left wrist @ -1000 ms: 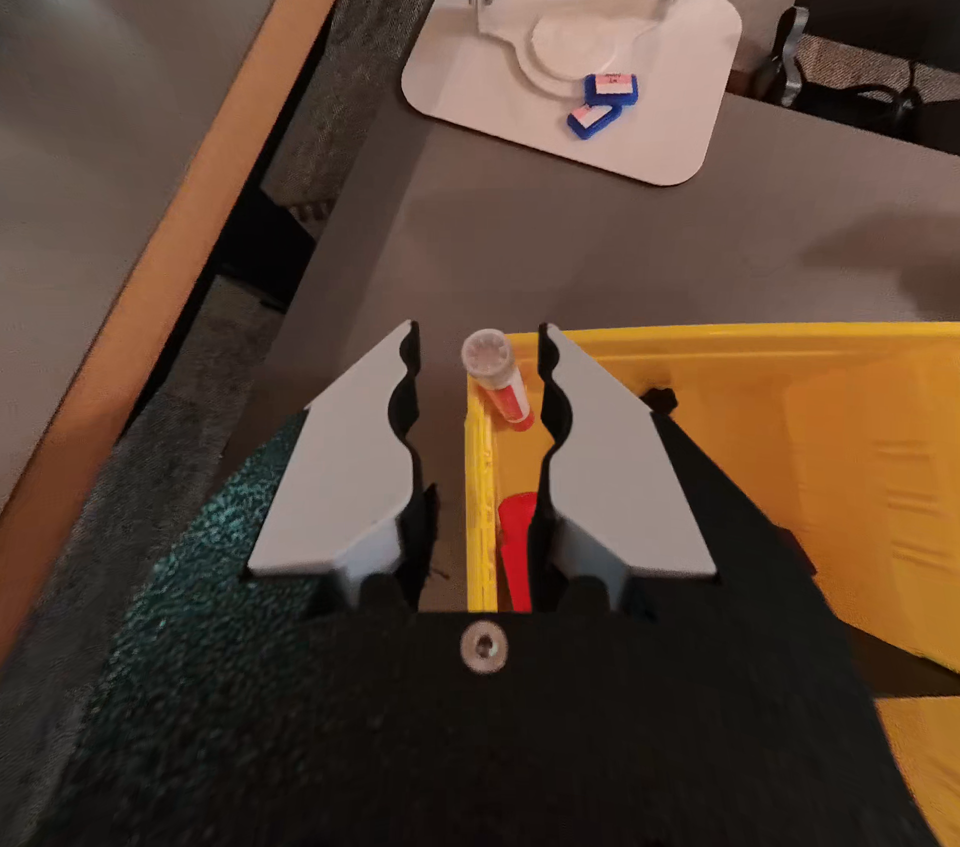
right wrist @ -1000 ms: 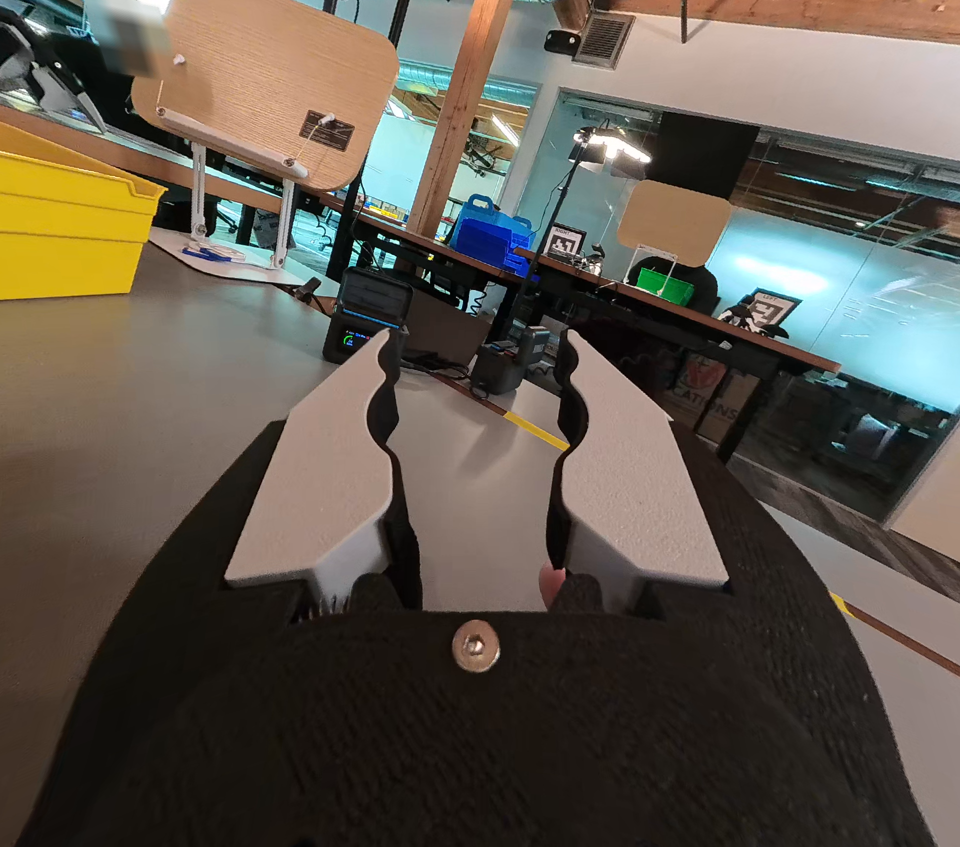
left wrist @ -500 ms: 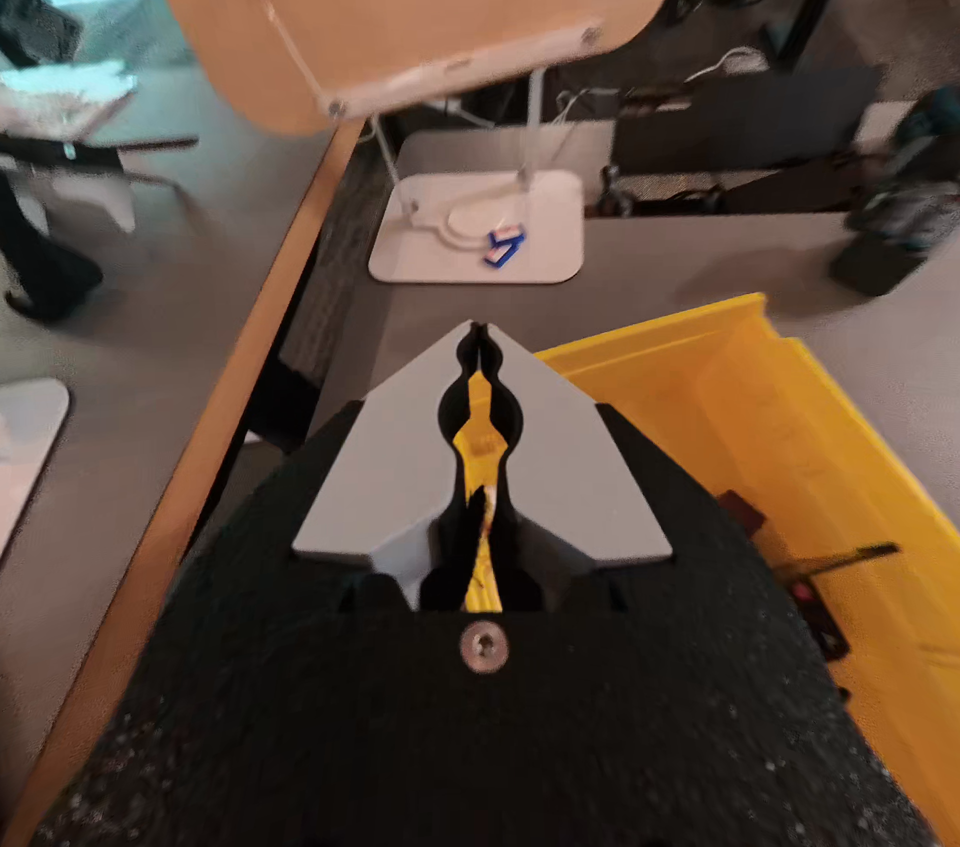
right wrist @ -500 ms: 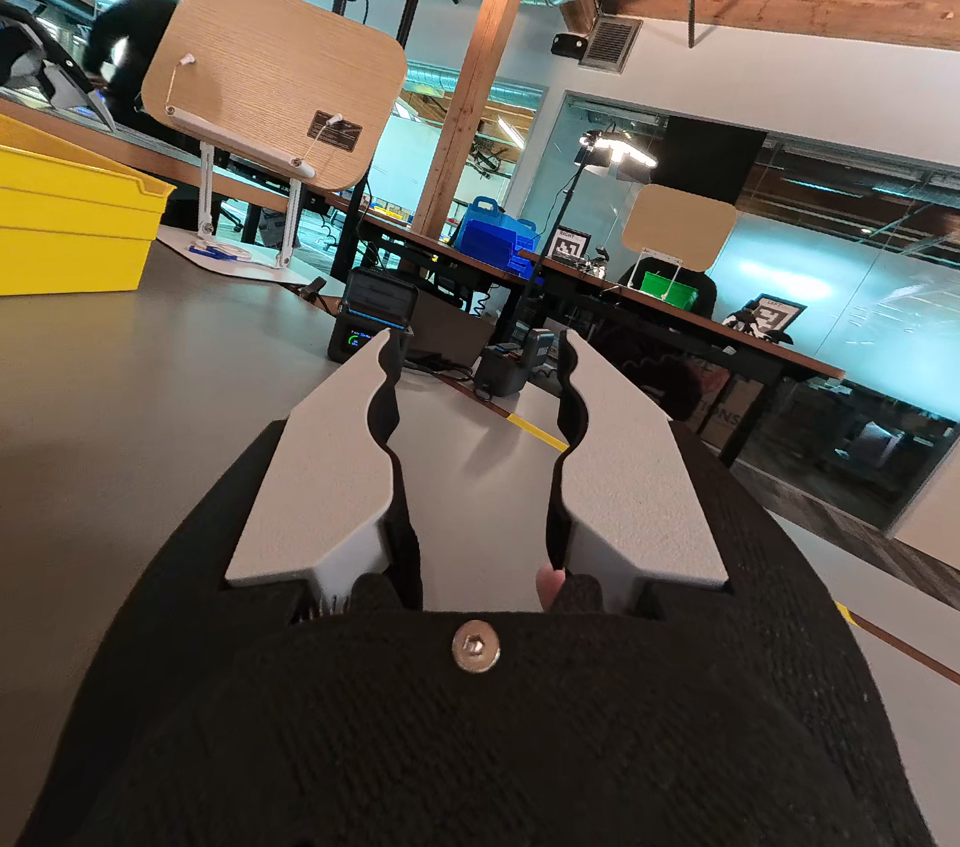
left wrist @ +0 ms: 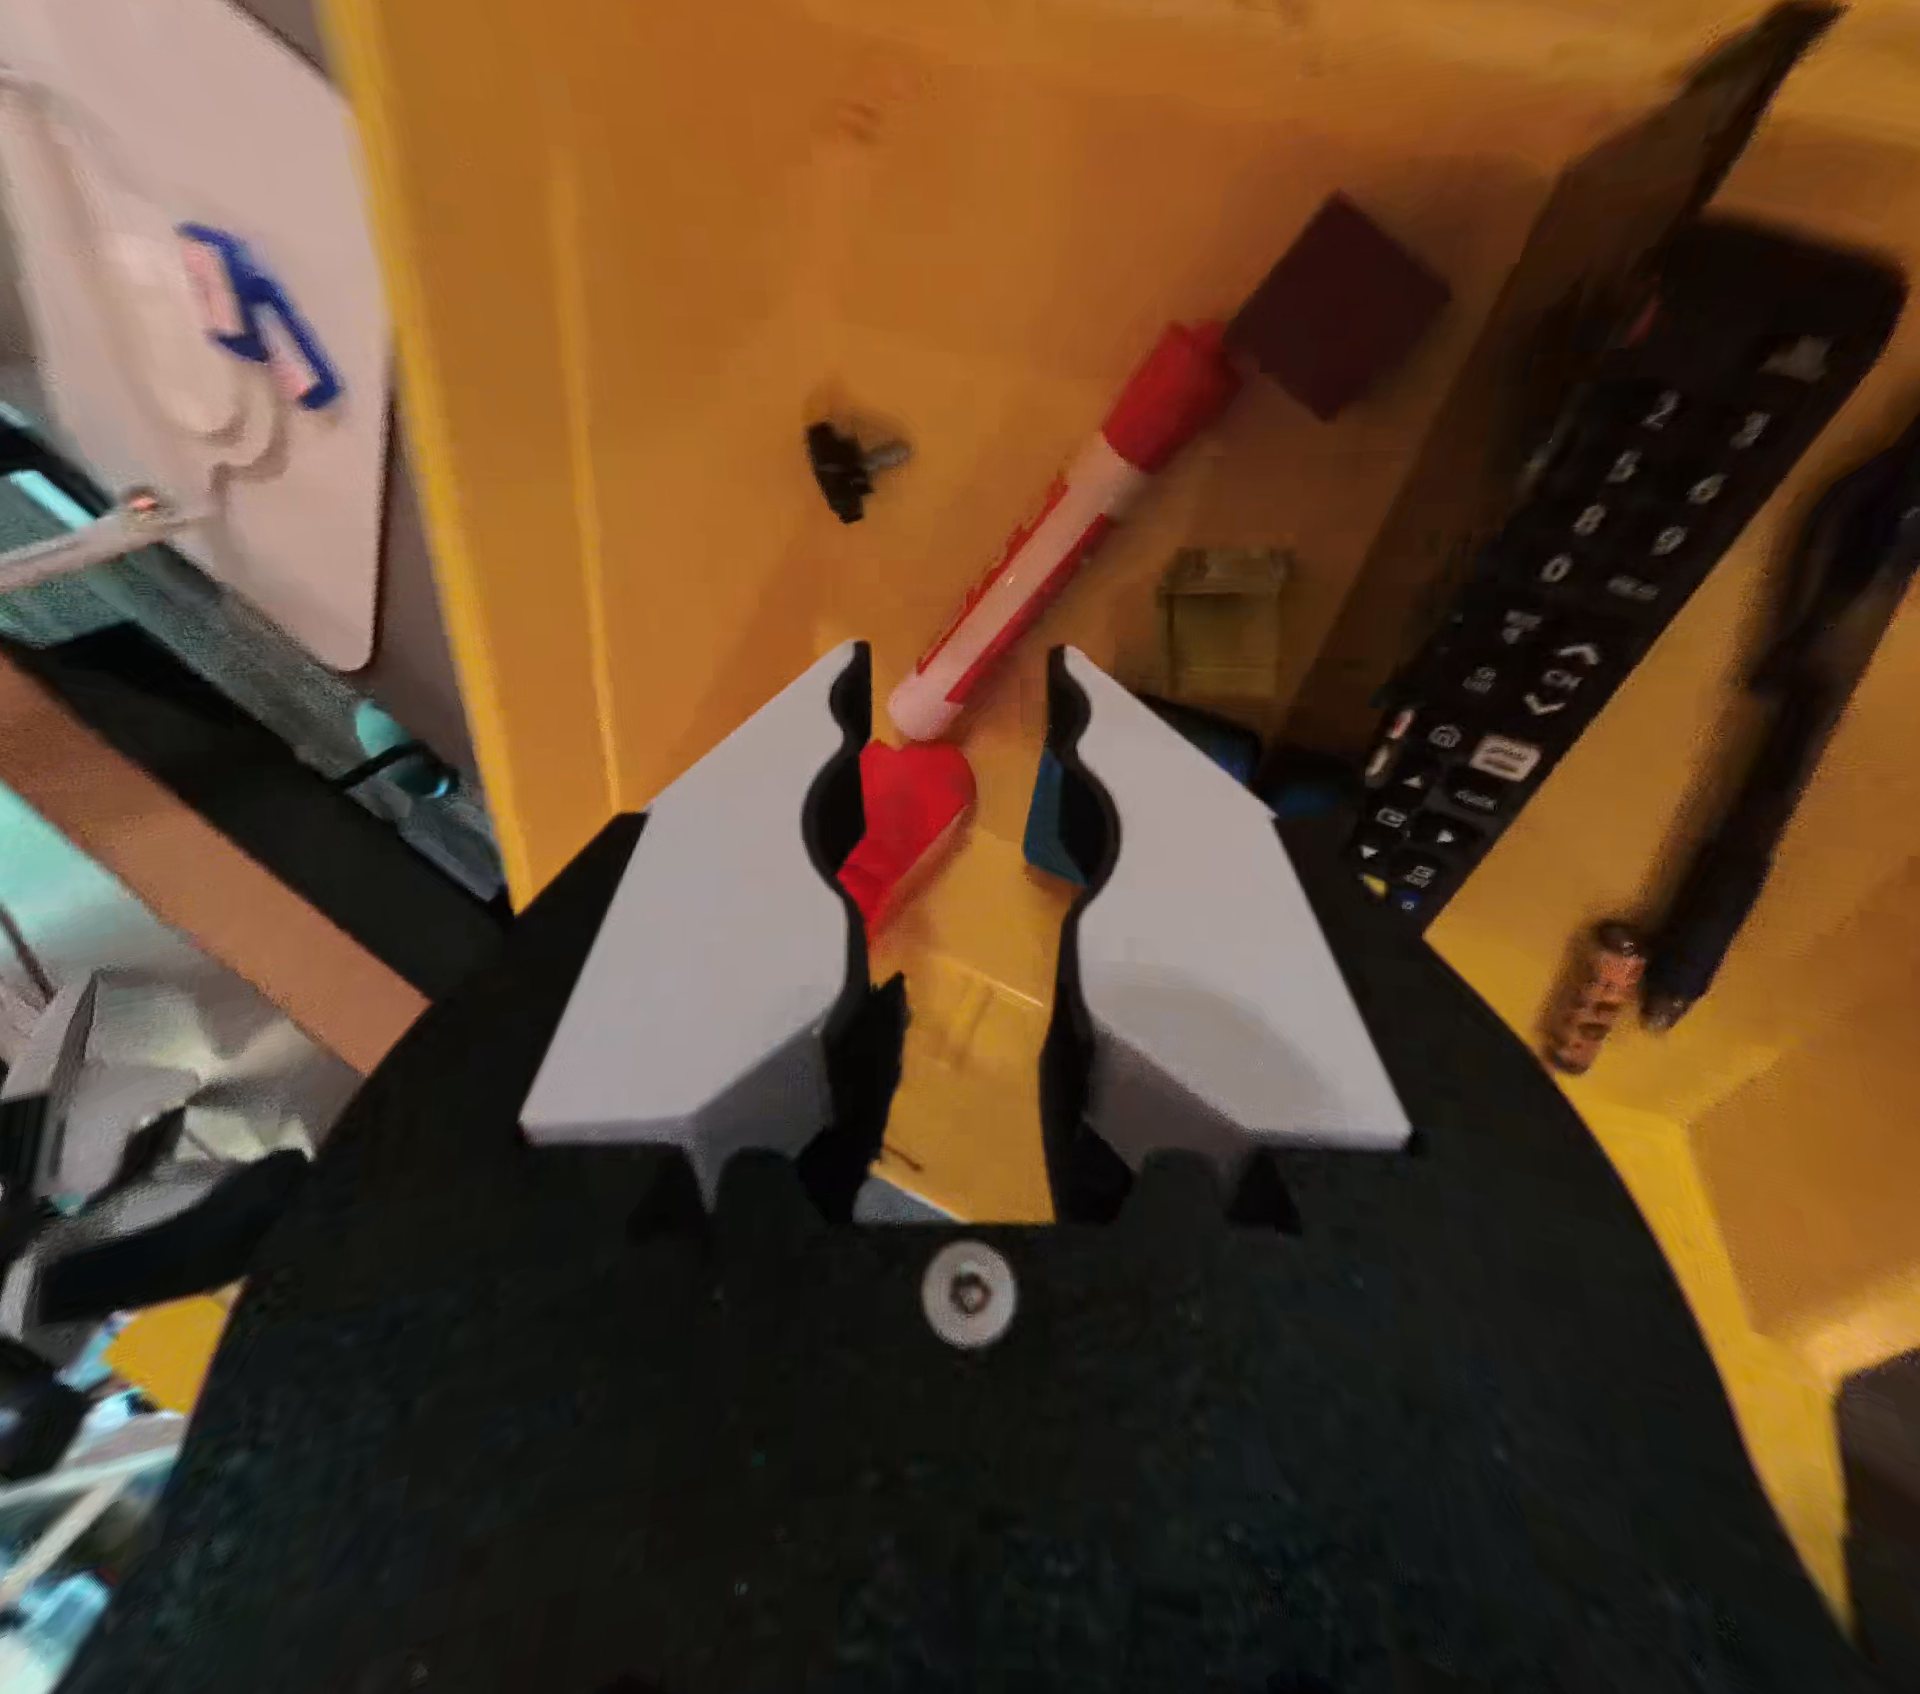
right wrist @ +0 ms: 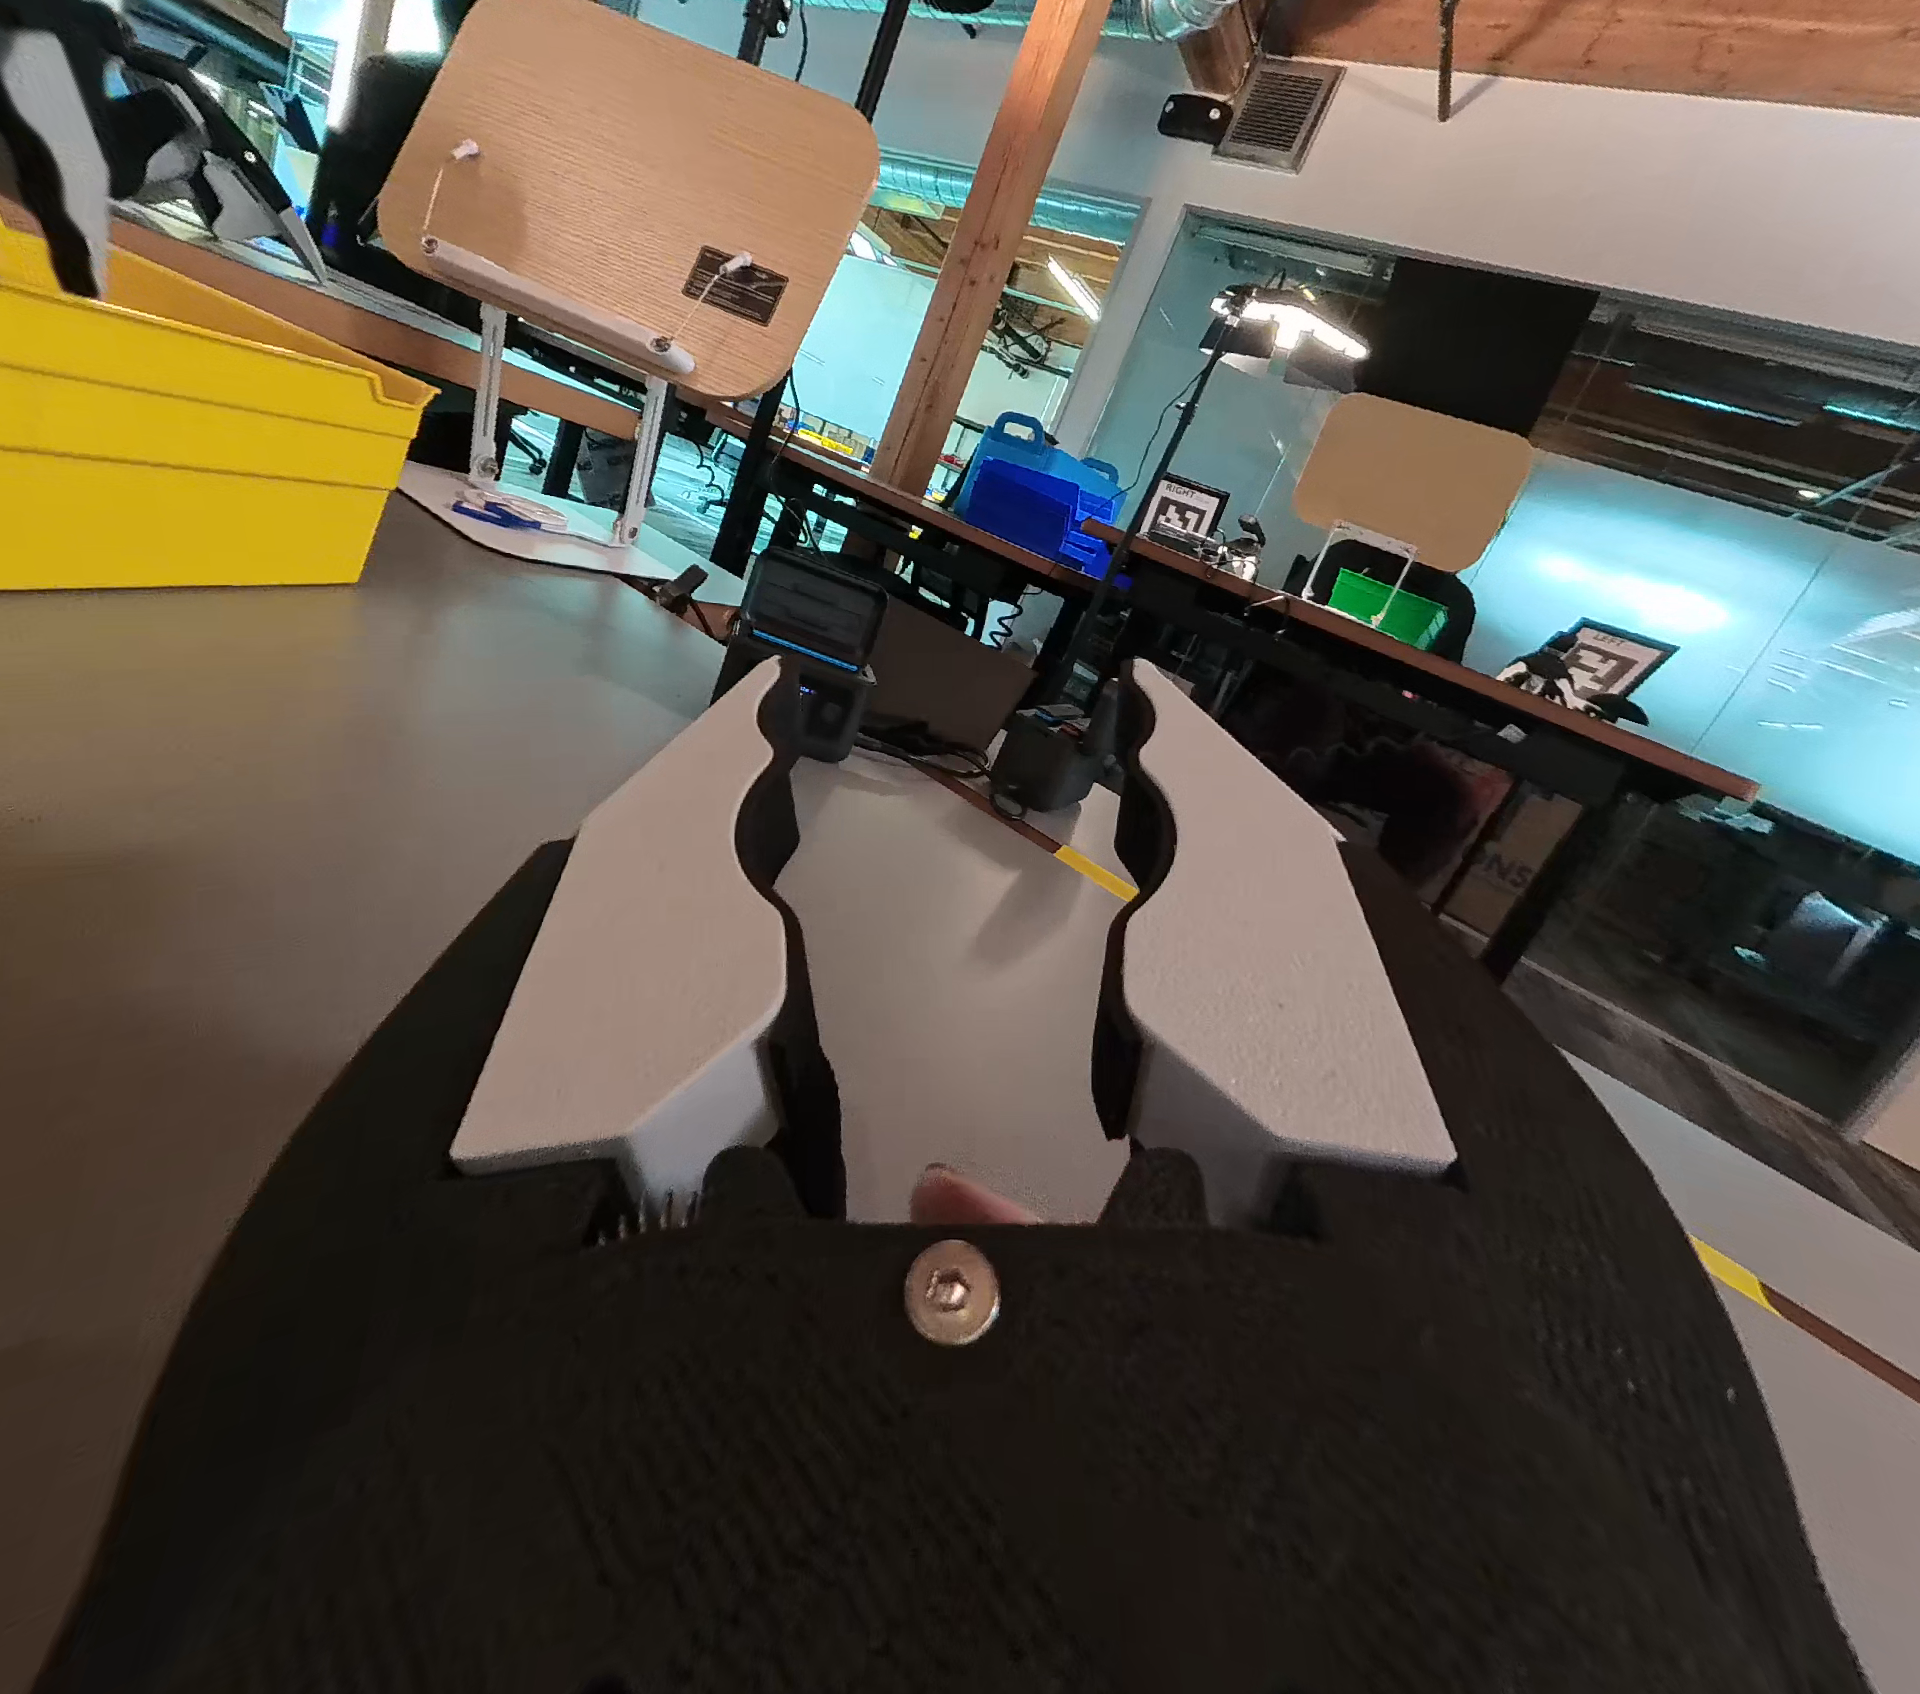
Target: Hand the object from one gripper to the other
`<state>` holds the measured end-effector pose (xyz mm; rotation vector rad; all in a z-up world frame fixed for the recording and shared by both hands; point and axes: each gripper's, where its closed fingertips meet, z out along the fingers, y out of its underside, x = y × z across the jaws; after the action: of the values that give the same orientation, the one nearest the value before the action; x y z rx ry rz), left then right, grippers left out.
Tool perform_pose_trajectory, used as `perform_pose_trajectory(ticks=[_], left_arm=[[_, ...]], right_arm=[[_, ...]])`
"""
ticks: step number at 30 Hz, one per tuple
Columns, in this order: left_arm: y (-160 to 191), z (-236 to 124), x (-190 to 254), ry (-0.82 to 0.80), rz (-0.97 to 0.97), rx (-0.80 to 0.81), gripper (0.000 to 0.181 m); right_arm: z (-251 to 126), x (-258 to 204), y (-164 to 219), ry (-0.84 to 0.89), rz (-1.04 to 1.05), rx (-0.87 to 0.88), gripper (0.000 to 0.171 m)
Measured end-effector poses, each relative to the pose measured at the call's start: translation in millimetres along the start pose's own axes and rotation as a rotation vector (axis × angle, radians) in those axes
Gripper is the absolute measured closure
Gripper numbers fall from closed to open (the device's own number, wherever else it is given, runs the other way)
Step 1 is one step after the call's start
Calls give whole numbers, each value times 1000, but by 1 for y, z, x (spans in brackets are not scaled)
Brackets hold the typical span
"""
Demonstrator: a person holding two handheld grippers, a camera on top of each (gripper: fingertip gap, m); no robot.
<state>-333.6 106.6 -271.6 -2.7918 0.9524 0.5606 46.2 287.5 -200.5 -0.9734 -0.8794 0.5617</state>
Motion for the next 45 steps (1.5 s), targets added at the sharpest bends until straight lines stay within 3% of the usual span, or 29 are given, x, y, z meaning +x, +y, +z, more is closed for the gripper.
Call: perform_pose_trajectory(ticks=[1,11,14,19,24,28,32,35,38,42,45], left_arm=[[1,9,4,39,32,-36,147],[11,49,21,244,201,-233,143],[12,49,27,289,193,-245,160],[14,48,14,144,157,-220,165],[-12,-3,-26,-158,-71,62,165],[-70,-94,-38,-350,-264,493,165],[-168,-187,6,-236,-366,995,165],[-234,-217,49,-173,-348,1211,165],[-277,-208,77,-373,-271,1264,165],[-320,-161,113,-645,-128,1190,164],[-339,-116,134,-696,-103,1118,164]], right_arm=[[0,0,0,-3,-1,0,112],[3,-5,1,-25,-16,-3,113],[3,-5,1,-28,-18,-2,113],[3,-6,1,-30,-19,0,113],[3,-5,1,-29,-15,2,114],[3,-6,1,-31,-9,3,115],[0,-9,-5,-48,5,29,116],[-9,-14,-15,-78,24,69,116],[-26,-10,-30,-81,117,114,121],[-40,-13,-33,-148,187,84,128],[-42,-13,-31,-167,174,42,137]])
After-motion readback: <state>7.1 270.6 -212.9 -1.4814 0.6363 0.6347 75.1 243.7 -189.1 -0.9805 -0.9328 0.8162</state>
